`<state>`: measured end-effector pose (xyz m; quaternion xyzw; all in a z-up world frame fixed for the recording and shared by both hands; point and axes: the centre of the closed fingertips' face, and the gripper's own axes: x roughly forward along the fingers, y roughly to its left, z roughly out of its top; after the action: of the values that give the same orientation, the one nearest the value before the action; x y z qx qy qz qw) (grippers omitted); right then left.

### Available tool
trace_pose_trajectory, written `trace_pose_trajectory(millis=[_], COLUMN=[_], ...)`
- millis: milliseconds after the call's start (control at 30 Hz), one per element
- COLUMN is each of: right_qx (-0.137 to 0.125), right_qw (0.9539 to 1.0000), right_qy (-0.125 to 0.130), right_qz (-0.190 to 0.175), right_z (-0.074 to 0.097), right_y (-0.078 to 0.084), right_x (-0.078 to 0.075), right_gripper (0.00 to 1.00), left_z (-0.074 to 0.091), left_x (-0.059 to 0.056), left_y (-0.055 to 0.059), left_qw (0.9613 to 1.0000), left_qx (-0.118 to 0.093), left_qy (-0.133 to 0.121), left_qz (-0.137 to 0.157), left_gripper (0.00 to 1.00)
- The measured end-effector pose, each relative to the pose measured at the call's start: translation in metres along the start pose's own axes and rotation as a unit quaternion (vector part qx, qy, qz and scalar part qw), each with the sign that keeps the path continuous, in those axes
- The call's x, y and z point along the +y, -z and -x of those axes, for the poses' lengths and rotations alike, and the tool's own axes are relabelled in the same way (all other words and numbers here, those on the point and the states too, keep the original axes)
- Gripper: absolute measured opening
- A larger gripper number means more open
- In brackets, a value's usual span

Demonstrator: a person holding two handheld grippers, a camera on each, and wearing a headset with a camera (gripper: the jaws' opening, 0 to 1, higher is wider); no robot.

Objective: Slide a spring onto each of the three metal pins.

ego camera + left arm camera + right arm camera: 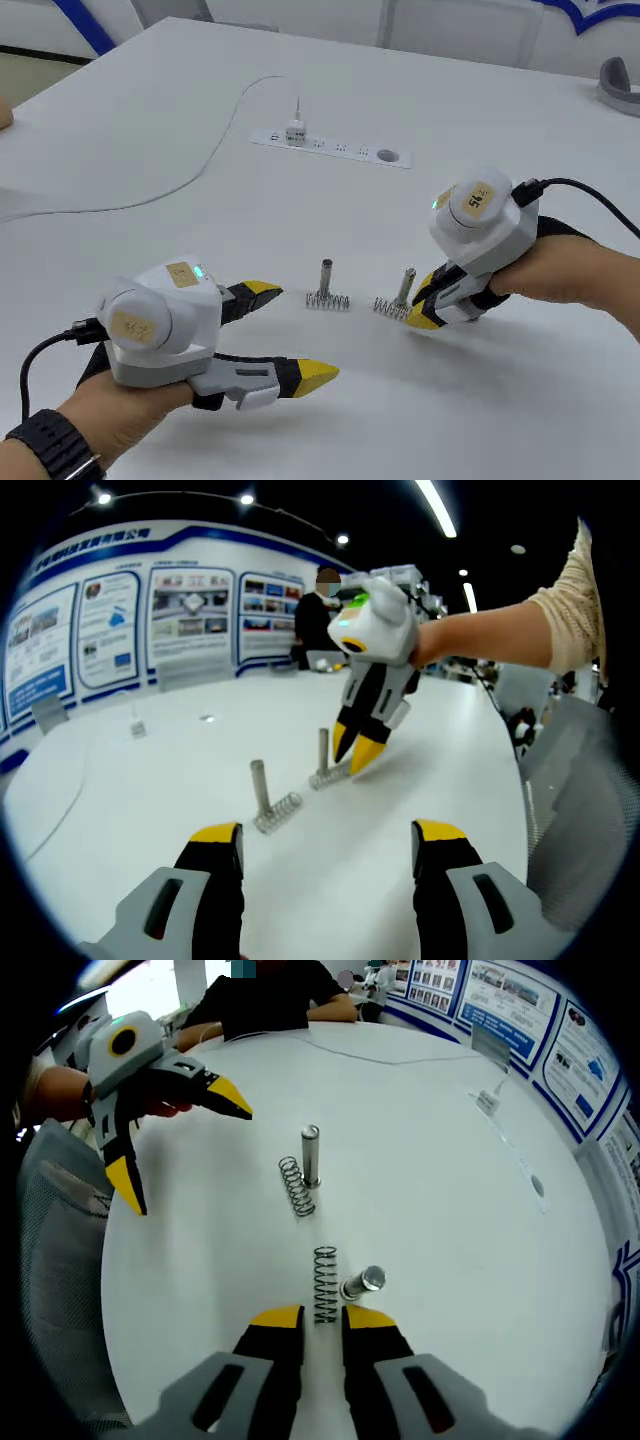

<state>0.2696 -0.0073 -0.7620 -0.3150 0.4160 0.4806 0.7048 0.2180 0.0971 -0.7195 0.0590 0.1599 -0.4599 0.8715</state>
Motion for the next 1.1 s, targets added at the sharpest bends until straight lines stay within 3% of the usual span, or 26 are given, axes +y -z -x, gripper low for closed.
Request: trace_pose_trajectory(millis=[567,1100], right_qx=[0.014,0.012], right_qw=[0.9999,0.9998], right_qy=[-0.008,-0.012], right_qz=[-0.001,0.008], right_z=[-0.009,0.001], right_y=[0.006,0.008], right_x=[-0.001,0.01], right_gripper=[0.12,0.12], left_z=[0.0,-0.003], left_x=[0.001,-0.006], left_y=[0.001,0.0], left_qw=[1.0,0.9999], left_qx=[0.002,0.006], left_qy=[-0.001,0.01], left_qz=[0.0,-0.005], left_gripper=[0.69,0.67])
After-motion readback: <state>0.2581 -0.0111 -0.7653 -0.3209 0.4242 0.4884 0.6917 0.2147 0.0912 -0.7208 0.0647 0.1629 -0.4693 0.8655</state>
